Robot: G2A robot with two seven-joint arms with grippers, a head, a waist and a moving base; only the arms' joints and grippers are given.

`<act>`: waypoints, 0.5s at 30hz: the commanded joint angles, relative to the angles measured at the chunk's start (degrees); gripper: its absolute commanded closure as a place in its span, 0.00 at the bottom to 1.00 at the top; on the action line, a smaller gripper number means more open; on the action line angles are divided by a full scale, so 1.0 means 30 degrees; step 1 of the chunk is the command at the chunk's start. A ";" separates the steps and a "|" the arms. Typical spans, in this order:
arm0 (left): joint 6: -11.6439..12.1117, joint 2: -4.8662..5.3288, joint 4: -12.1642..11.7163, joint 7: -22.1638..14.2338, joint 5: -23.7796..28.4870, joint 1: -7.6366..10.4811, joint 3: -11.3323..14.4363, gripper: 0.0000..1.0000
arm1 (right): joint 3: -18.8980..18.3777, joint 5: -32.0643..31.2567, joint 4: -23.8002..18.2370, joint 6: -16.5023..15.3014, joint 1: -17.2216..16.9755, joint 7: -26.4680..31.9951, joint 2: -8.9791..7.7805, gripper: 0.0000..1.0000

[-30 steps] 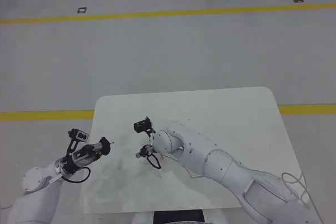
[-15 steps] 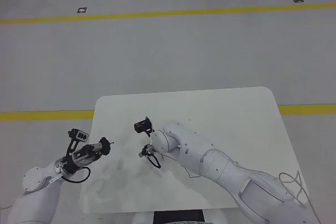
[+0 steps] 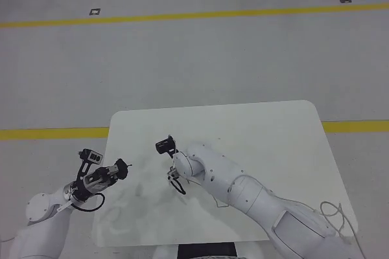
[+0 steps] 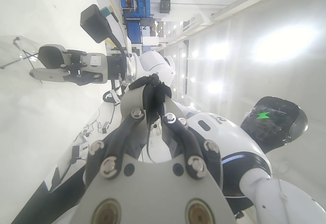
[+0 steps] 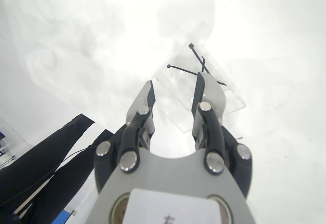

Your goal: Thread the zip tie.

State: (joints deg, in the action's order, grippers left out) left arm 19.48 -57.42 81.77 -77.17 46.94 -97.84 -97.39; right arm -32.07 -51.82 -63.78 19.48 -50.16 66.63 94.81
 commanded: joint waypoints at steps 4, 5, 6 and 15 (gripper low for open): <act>0.0000 0.0000 0.0000 0.0000 0.0000 0.0000 0.0000 1.00 | -0.0528 -0.1965 -0.0079 0.0000 -0.0560 0.0377 0.0316 0.73; 0.0000 0.0000 0.0000 0.0000 0.0000 0.0000 0.0000 1.00 | -0.0610 -0.2348 -0.0056 0.0000 -0.0655 0.0463 0.0386 0.74; 0.0000 0.0000 0.0000 0.0000 0.0000 0.0000 0.0000 1.00 | -0.0701 -0.2676 -0.0050 0.0000 -0.0755 0.0559 0.0462 0.75; 0.0000 0.0000 0.0000 0.0000 0.0000 0.0000 0.0000 1.00 | -0.1467 -0.4674 0.0271 0.0000 -0.1412 0.1092 0.1236 0.82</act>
State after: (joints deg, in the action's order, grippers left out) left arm 19.48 -57.42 81.77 -77.17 46.94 -97.84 -97.39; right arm -36.36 -65.44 -63.19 19.48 -54.31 69.81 98.31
